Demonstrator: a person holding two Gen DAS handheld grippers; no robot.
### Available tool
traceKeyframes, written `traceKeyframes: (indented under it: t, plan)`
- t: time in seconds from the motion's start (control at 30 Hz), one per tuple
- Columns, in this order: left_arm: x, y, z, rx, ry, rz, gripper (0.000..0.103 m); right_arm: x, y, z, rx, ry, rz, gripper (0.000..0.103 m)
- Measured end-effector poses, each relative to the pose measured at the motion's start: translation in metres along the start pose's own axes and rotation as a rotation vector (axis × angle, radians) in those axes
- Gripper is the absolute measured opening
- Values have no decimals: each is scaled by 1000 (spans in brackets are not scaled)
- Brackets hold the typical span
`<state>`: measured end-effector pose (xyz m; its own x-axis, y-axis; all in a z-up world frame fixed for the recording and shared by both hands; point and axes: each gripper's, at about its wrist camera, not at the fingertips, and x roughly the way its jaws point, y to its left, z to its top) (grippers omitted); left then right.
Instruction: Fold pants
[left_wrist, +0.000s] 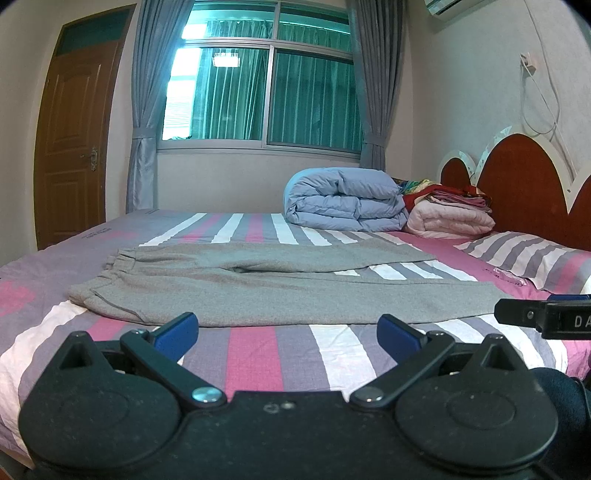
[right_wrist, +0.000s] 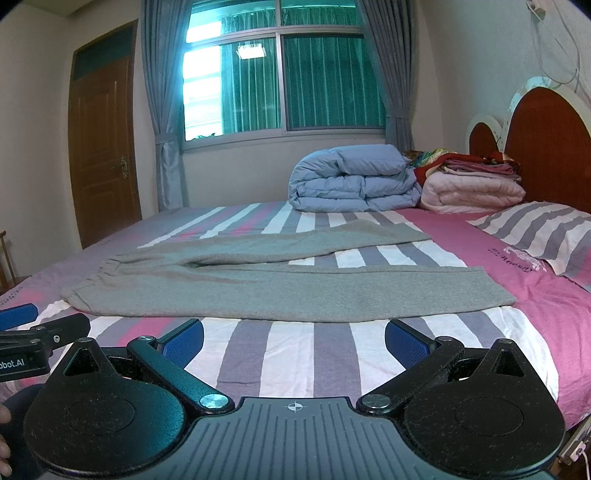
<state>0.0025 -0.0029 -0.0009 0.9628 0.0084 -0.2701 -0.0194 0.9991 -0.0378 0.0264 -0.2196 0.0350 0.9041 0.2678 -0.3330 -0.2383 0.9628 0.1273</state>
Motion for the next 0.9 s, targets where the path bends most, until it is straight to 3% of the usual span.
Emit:
traceKeyframes:
  t: [0.9]
  plan:
    - [0,1,0,1,0,-1,97,0,-1,-1,2,3,0,103]
